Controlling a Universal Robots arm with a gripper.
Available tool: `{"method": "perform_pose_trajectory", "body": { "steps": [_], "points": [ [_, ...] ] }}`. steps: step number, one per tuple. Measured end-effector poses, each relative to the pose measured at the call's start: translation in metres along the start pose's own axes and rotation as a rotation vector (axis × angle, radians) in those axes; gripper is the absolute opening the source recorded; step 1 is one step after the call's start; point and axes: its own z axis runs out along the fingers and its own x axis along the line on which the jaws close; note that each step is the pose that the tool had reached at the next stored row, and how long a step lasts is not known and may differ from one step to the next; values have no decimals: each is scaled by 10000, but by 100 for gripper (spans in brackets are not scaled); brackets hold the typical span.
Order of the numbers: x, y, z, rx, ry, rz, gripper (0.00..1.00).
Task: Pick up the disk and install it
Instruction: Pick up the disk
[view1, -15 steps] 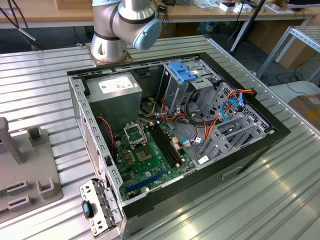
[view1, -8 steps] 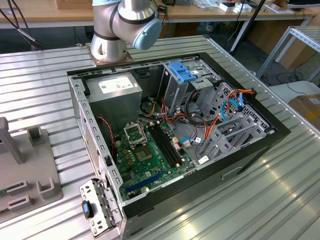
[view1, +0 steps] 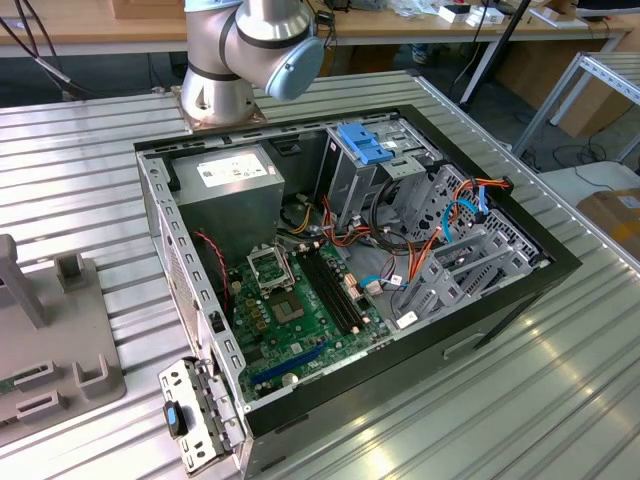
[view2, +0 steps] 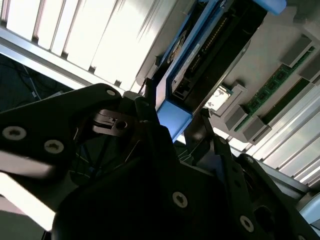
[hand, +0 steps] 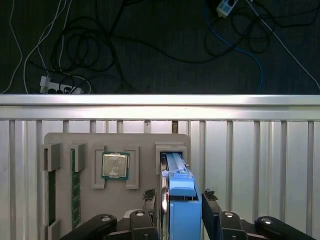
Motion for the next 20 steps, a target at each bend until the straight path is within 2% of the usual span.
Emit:
{"method": "perform_pose_trajectory", "body": {
  "steps": [1, 2, 3, 15, 20],
  "points": [
    [0, 0, 0, 0, 0, 0, 49],
    [0, 0, 0, -1, 1, 0, 41],
    [0, 0, 0, 0, 0, 0, 37],
    [0, 0, -1, 3, -1, -2, 37],
    [0, 0, -30, -1, 0, -2, 37]
  ]
}}
